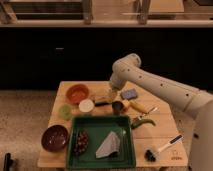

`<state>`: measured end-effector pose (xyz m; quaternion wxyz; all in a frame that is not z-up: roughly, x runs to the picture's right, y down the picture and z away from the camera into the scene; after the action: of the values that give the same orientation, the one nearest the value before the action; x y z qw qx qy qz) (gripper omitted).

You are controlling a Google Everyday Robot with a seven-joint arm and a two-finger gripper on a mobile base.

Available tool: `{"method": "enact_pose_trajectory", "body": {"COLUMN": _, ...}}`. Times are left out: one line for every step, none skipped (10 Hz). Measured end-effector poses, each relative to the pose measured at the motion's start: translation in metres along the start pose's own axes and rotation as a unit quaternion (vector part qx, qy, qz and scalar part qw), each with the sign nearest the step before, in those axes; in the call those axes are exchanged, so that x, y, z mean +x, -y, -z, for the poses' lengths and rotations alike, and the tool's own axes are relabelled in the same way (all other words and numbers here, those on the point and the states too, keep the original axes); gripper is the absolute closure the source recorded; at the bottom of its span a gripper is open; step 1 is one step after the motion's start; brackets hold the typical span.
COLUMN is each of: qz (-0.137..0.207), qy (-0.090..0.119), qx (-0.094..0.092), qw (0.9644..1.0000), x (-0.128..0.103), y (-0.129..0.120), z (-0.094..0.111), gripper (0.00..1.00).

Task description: Place eraser in plastic cup

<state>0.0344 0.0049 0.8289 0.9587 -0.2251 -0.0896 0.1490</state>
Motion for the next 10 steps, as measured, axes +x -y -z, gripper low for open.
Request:
{"method": "enact_pose_trajectory", "body": {"qz": -0.002, "qy": -0.002, "qx": 0.0, "qw": 1.0, "x": 0.004, "y": 0.002, "z": -0.007, "gripper": 0.2}}
{"method": "enact_pose_trajectory", "body": {"qz": -0.006, "qy": -0.001, "qx": -0.001, "qw": 1.0, "x": 0.006, "y": 0.004, "z": -0.014, "gripper": 0.2}}
{"method": "enact_pose_trajectory", "body": {"qz": -0.006, "qy": -0.001, "qx": -0.004, "qw": 1.0, "x": 0.003, "y": 0.004, "z": -0.023, "gripper": 0.2}}
{"method": "enact_pose_trajectory", "body": {"qz": -0.006, "qy": 0.001, "qx": -0.006, "qw": 1.0, "x": -0.002, "y": 0.004, "z": -0.027, "gripper": 0.2}}
{"method": "enact_pose_trajectory", "body": {"qz": -0.007, "qy": 0.001, "qx": -0.004, "qw": 1.0, "x": -0.003, "y": 0.008, "z": -0.029, "gripper": 0.2}}
{"method": "enact_pose_trajectory", "body": {"qz": -0.01, "qy": 0.002, "qx": -0.004, "qw": 0.9999, "x": -0.008, "y": 0.012, "z": -0.033, "gripper": 0.2}}
{"method": "enact_pose_trajectory", "body": {"qz": -0.009, "qy": 0.003, "qx": -0.007, "qw": 0.9999, "x": -0.016, "y": 0.01, "z": -0.039, "gripper": 0.2}}
{"method": "enact_pose_trajectory", "body": {"qz": -0.011, "qy": 0.002, "qx": -0.009, "qw": 0.9999, "x": -0.017, "y": 0.009, "z": -0.042, "gripper": 0.2}}
{"method": "enact_pose_trajectory", "body": {"qz": -0.016, "qy": -0.001, "qx": -0.009, "qw": 0.9998, "x": -0.008, "y": 0.01, "z": -0.049, "gripper": 0.2}}
{"method": "enact_pose_trajectory", "body": {"qz": -0.018, "qy": -0.003, "qx": -0.009, "qw": 0.9998, "x": -0.004, "y": 0.011, "z": -0.052, "gripper": 0.2}}
